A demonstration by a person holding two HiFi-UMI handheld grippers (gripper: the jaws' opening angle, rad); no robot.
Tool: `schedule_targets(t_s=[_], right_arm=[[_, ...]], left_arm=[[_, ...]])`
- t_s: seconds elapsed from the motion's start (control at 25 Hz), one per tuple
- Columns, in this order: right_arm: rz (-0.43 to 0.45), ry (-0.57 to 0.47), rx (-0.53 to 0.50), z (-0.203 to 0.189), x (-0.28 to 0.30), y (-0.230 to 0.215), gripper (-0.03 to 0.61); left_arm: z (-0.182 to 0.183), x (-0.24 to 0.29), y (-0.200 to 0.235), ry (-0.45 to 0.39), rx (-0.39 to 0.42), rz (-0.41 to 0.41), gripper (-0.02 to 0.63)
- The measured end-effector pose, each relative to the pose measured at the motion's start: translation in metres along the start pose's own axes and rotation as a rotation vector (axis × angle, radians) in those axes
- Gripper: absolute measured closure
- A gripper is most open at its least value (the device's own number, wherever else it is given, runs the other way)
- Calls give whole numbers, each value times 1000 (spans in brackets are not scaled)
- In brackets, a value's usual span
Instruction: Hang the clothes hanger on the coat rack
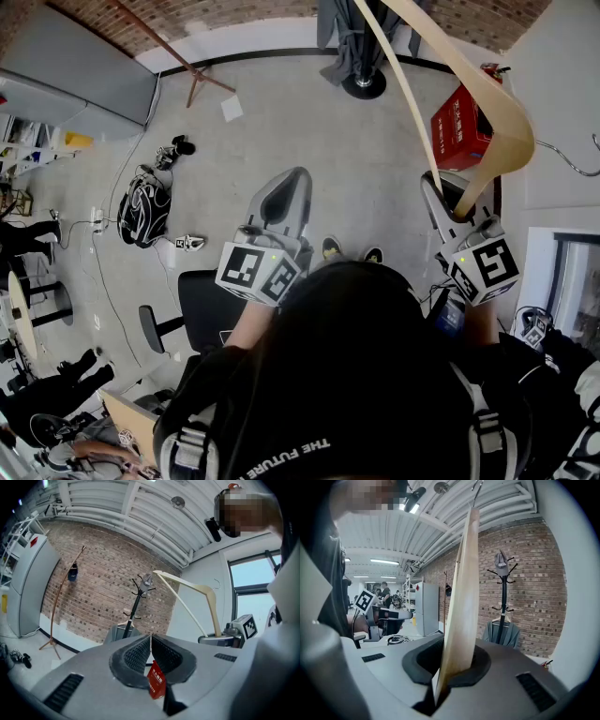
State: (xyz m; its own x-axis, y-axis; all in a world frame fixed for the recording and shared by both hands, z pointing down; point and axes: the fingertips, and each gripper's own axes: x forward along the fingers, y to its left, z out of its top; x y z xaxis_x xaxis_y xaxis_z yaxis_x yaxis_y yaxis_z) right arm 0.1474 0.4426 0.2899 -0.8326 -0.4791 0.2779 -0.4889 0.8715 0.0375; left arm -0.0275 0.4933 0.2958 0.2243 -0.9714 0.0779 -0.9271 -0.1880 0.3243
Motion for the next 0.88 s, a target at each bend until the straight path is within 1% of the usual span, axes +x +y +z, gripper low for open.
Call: schedule_targets(t_s=[0.24, 0.48, 0.64, 0.76, 0.88], right_arm=[[0, 7, 0, -2, 7, 3, 549], [-2, 23, -6, 4, 23, 21, 549], [5, 16, -8, 12, 35, 36, 549], [4, 13, 3, 16, 46, 39, 549], [2, 22, 4, 12, 54, 40, 549]], left_arm=[[-2, -4, 9, -9, -11, 4, 584], [1, -16, 31, -11, -28, 4, 584], [11, -29, 49, -25, -40, 7, 584], [17, -29, 64, -34, -52, 15, 584], [13, -28, 73, -30, -63, 11, 584]])
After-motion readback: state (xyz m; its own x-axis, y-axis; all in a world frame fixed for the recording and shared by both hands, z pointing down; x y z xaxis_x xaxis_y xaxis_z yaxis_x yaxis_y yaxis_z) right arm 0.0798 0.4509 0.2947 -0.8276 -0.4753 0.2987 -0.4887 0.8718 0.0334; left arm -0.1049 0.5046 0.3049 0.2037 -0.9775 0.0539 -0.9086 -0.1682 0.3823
